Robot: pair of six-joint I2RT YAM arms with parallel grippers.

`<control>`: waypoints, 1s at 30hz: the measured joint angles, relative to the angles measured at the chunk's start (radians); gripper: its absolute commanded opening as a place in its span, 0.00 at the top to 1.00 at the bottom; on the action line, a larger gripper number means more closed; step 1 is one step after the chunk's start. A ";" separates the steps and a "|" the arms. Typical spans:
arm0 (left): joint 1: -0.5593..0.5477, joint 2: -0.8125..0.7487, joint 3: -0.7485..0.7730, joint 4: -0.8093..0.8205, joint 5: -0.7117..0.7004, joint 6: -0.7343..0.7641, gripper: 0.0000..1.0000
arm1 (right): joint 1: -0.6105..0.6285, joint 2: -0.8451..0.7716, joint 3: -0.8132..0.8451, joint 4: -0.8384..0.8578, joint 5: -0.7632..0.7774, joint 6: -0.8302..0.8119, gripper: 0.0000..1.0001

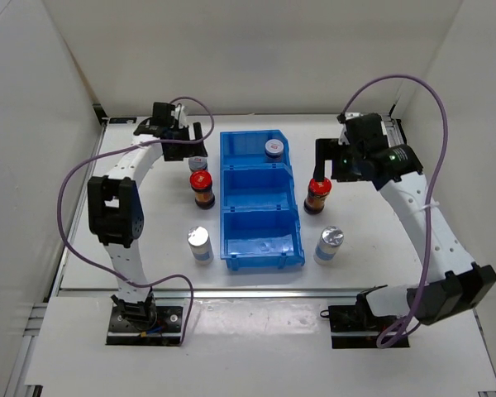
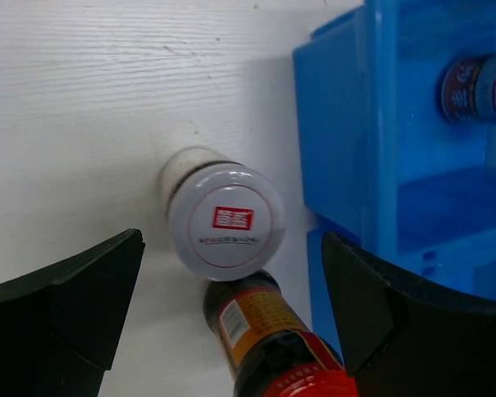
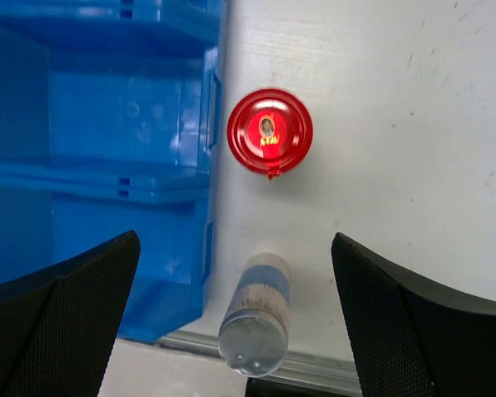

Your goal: Organize the condiment bottles

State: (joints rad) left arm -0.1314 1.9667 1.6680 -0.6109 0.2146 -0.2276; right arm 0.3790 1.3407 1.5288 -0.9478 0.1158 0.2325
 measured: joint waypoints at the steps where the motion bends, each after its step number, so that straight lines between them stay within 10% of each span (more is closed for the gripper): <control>1: -0.013 0.001 0.000 -0.005 -0.003 0.012 0.00 | 0.000 -0.016 -0.022 -0.006 -0.008 0.000 0.00; 12: -0.105 0.013 0.000 0.019 -0.085 0.086 0.18 | -0.006 -0.061 -0.140 -0.044 -0.041 0.001 0.00; 17: -0.101 0.018 0.000 0.044 -0.132 0.082 0.00 | -0.011 -0.087 -0.153 -0.053 -0.042 0.001 0.00; 30: -0.102 0.000 -0.020 0.049 -0.183 0.058 0.00 | -0.011 -0.135 -0.201 -0.066 -0.071 0.000 0.00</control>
State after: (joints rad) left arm -0.2333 1.9663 1.6482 -0.5621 0.0319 -0.1696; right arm 0.3676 1.2057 1.3281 -1.0138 0.0452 0.2321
